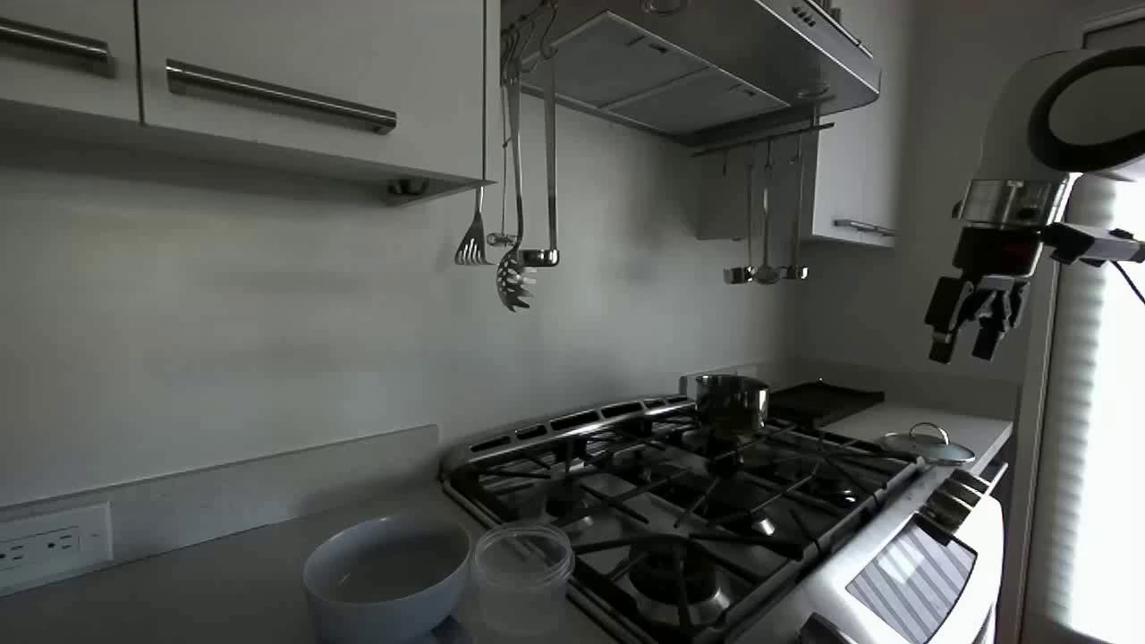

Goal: Slide the silver pot to the bottom right cooker on the stove

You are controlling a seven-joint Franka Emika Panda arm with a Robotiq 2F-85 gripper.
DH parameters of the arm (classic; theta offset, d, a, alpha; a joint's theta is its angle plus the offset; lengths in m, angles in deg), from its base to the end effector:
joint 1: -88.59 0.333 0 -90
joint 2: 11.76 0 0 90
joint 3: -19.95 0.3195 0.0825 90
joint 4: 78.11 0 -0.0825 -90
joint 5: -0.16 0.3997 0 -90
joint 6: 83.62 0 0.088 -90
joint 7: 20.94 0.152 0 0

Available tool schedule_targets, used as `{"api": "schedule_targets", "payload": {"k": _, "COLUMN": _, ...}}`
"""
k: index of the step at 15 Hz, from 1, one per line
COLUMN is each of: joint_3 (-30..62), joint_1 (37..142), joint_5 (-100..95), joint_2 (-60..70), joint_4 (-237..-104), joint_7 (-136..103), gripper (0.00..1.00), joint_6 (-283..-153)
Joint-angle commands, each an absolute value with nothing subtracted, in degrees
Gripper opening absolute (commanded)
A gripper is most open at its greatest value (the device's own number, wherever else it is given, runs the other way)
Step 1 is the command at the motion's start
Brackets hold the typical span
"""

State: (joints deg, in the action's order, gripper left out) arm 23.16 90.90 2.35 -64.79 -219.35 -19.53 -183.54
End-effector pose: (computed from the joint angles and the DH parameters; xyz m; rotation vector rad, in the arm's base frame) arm 0.3065 0.0378 0.5544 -3.1207 -0.0800 -0.3190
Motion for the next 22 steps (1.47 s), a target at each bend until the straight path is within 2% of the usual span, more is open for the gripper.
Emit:
{"api": "schedule_targets", "payload": {"k": 1, "joint_3": 23.1, "joint_1": 91.0, "joint_5": 2.3, "joint_2": -64.7, "joint_4": -219.2, "joint_7": -19.5, "gripper": 1.00, "joint_6": -183.5}}
{"api": "schedule_targets", "payload": {"k": 10, "joint_3": 23.1, "joint_1": 91.0, "joint_5": 2.3, "joint_2": -64.7, "joint_4": -219.2, "joint_7": -19.5, "gripper": 1.00, "joint_6": -183.5}}
{"api": "schedule_targets", "payload": {"k": 17, "joint_3": 13.3, "joint_1": 84.9, "joint_5": -1.4, "joint_2": -52.0, "joint_4": -213.5, "joint_7": -24.3, "gripper": 1.00, "joint_6": -189.2}}
{"api": "schedule_targets", "payload": {"k": 22, "joint_3": 6.8, "joint_1": 86.9, "joint_5": 0.1, "joint_2": -40.7, "joint_4": -206.4, "joint_7": -39.7, "gripper": 1.00, "joint_6": -194.4}}
